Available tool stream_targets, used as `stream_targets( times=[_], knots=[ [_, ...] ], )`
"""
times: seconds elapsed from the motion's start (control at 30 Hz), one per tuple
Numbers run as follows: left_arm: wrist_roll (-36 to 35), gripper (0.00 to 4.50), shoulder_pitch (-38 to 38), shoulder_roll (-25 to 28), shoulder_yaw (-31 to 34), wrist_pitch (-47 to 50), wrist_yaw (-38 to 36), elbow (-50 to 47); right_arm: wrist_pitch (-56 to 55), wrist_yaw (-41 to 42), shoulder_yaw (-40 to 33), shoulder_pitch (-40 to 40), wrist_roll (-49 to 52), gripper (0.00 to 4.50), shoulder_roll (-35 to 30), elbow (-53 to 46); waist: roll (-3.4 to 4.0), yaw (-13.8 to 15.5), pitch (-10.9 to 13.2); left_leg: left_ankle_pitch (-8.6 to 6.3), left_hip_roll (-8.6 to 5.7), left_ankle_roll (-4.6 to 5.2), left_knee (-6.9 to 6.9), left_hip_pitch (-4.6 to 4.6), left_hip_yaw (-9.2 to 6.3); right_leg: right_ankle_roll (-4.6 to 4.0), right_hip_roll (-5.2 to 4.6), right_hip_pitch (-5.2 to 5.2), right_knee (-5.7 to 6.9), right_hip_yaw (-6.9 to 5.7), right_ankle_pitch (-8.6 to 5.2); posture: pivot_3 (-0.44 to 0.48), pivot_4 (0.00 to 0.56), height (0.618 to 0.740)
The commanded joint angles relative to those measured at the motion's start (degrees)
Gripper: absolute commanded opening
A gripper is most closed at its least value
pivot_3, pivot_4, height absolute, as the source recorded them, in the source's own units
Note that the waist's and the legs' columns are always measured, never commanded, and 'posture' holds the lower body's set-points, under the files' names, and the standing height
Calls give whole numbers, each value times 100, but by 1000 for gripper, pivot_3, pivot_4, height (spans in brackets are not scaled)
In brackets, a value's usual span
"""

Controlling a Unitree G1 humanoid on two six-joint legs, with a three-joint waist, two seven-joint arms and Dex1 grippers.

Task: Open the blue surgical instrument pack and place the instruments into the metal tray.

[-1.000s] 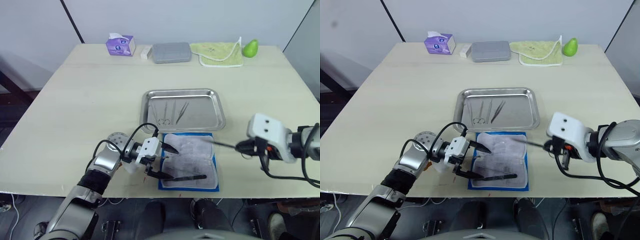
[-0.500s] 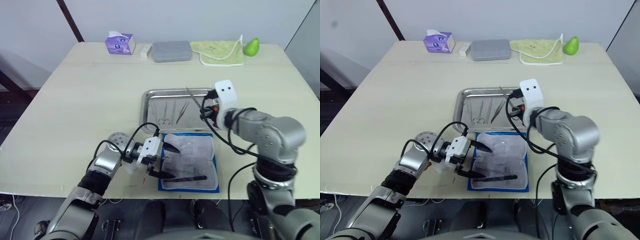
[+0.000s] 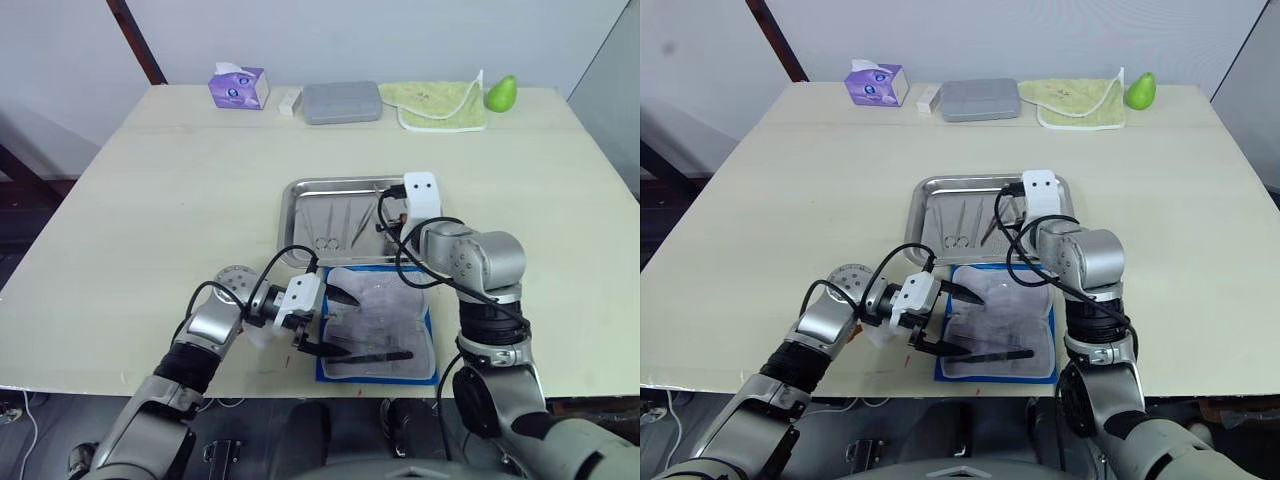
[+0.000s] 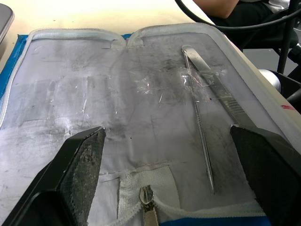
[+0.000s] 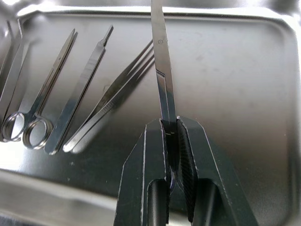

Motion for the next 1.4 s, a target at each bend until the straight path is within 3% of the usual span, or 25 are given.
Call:
stream_targets(
  times=[0.03,0.53,0.63,0.8,1.0,1.13,1.27,1.37,1.4],
  knots=[
    [206,4500,216,65,-173,235,55,189,-285,-92,21,-69,-133,20,38,-9,0,-2,0,0,0,0,0,0,0,0,0,0,0,0,0,0,150,740],
    [210,4500,300,79,-169,200,77,161,-520,84,200,89,-253,20,10,315,0,-8,0,0,0,0,0,0,0,0,0,-1,0,0,0,0,150,740],
    [215,4500,312,72,-169,191,93,167,-521,183,247,137,-239,1169,-42,347,0,-10,0,0,0,0,-1,0,0,0,0,-1,0,0,0,0,150,740],
    [215,4500,253,21,-178,198,116,250,-748,489,507,175,-232,3706,-284,174,0,-10,0,0,0,0,0,0,1,0,0,-1,1,0,0,0,150,740],
    [183,4500,283,10,-159,213,136,205,-1396,1263,904,424,-53,3706,-884,-715,0,-5,0,0,0,0,0,-2,1,1,0,-1,-1,0,0,0,150,740],
    [171,4500,311,22,-153,209,149,177,-2384,3469,734,1482,1212,3706,-1971,-2372,1,24,1,0,-1,1,0,-13,-13,2,0,-1,-12,-13,-1,0,150,740],
    [173,4500,250,-2,-146,198,152,249,-2563,4276,320,1945,1976,3706,-2626,-2765,1,-12,1,-1,-1,1,2,-19,-15,3,-2,1,-19,-16,0,0,150,740],
    [168,4500,212,-13,-143,184,145,300,-2864,5112,-48,2489,2318,4457,-3460,-3003,-3,24,2,1,-1,2,6,-5,-16,7,2,2,-5,-14,-2,0,150,740],
    [169,4500,203,-14,-143,176,141,317,-2935,5297,-173,2636,2446,4457,-3658,-3045,-4,26,2,1,-1,2,8,-3,-23,23,3,7,-6,-20,-12,0,150,740]
  ],
)
